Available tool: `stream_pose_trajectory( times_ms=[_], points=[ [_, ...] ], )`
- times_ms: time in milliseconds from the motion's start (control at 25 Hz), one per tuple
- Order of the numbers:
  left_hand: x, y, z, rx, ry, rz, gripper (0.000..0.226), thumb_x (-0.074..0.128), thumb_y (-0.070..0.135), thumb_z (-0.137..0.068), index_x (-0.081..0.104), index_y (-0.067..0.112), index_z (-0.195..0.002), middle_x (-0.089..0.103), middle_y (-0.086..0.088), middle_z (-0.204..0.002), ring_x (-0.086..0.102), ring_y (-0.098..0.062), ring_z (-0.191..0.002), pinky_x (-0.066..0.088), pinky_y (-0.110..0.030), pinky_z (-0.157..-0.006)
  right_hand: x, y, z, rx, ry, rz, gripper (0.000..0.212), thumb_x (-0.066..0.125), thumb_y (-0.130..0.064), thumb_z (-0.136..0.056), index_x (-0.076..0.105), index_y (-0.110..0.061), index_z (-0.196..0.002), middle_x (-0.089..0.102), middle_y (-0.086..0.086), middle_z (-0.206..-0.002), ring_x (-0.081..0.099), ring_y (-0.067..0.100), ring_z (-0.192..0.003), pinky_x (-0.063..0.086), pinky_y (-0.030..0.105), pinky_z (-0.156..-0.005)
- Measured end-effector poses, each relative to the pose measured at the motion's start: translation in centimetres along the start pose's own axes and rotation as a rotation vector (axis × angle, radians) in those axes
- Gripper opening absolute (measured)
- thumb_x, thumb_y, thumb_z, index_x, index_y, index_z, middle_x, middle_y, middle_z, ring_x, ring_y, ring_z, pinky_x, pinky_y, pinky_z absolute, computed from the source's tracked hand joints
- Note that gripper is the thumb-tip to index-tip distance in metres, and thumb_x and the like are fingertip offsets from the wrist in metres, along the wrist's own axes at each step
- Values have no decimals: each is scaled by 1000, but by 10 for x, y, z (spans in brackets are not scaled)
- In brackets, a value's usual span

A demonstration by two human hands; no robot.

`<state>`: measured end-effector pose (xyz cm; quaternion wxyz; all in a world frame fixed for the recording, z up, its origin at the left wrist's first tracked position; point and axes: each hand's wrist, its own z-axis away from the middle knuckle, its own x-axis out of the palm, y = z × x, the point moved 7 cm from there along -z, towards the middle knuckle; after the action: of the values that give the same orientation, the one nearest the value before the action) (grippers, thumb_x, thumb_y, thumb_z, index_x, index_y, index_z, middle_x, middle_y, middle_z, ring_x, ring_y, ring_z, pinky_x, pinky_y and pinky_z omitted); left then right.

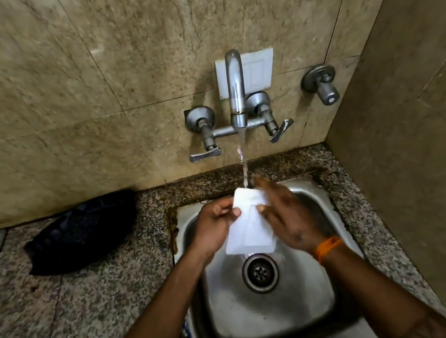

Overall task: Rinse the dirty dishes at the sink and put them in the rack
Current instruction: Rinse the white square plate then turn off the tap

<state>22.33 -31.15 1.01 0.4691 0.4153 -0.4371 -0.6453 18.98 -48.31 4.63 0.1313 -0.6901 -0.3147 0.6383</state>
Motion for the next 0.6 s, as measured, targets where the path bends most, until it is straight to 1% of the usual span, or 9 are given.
stream_pose_trajectory(
  times_ms=[80,120,200,240,320,400,480,520,600],
  points=[
    [0,12,-11,36,-72,-77,24,66,0,-95,77,16,-110,79,-3,-104,71,-16,-90,54,-30,-82,-7,22,-4,151,-41,-280,42,59,-31,-103,53,-21,-144,59,-7,-142,55,4,-122,45,31,-105],
    [2,17,-17,52,-102,-128,24,65,-1,-95,76,12,-112,77,-5,-106,69,-16,-92,53,-28,-83,-3,30,-1,225,-55,-467,29,63,-26,-101,63,-17,-129,70,-4,-124,62,7,-110,49,34,-95],
    [7,31,-29,102,-94,-260,27,65,1,-97,74,9,-121,74,-6,-114,67,-19,-101,51,-26,-86,11,39,7,460,-84,-866,19,63,-22,-100,67,-11,-116,75,2,-107,68,17,-101,58,47,-87],
    [11,38,-34,158,-60,-373,29,63,3,-98,74,10,-123,73,-7,-117,67,-22,-106,51,-29,-90,17,39,12,561,-95,-1017,20,61,-22,-101,68,-13,-118,75,4,-110,70,24,-104,58,55,-88],
    [33,56,-34,405,13,-700,40,55,8,-99,67,17,-136,69,-12,-133,62,-32,-124,47,-43,-108,30,36,18,670,-24,-1244,26,56,-18,-103,66,-16,-127,73,10,-124,69,33,-113,56,64,-90],
    [71,56,-19,560,-2,-951,57,39,31,-102,39,18,-158,38,-11,-164,27,-34,-155,17,-53,-128,36,32,20,715,143,-1409,31,48,-16,-105,65,-14,-131,70,14,-129,66,35,-120,56,61,-93],
    [94,49,-5,575,-22,-1063,74,26,52,-102,10,16,-165,3,-7,-174,-7,-25,-161,-6,-47,-129,37,27,22,703,254,-1480,34,43,-18,-107,63,-14,-134,70,11,-130,67,28,-121,56,52,-95],
    [95,44,-6,548,-15,-1081,77,23,58,-103,6,15,-165,-1,-6,-174,-10,-23,-160,-8,-45,-129,37,27,25,702,282,-1463,34,44,-19,-107,63,-15,-134,70,11,-130,68,26,-118,58,49,-92],
    [73,34,-19,393,87,-1040,82,13,66,-101,10,15,-165,8,-8,-174,2,-25,-161,2,-46,-130,37,33,33,760,326,-1422,31,49,-16,-105,64,-13,-133,70,14,-130,69,30,-114,61,49,-83]
  ],
)
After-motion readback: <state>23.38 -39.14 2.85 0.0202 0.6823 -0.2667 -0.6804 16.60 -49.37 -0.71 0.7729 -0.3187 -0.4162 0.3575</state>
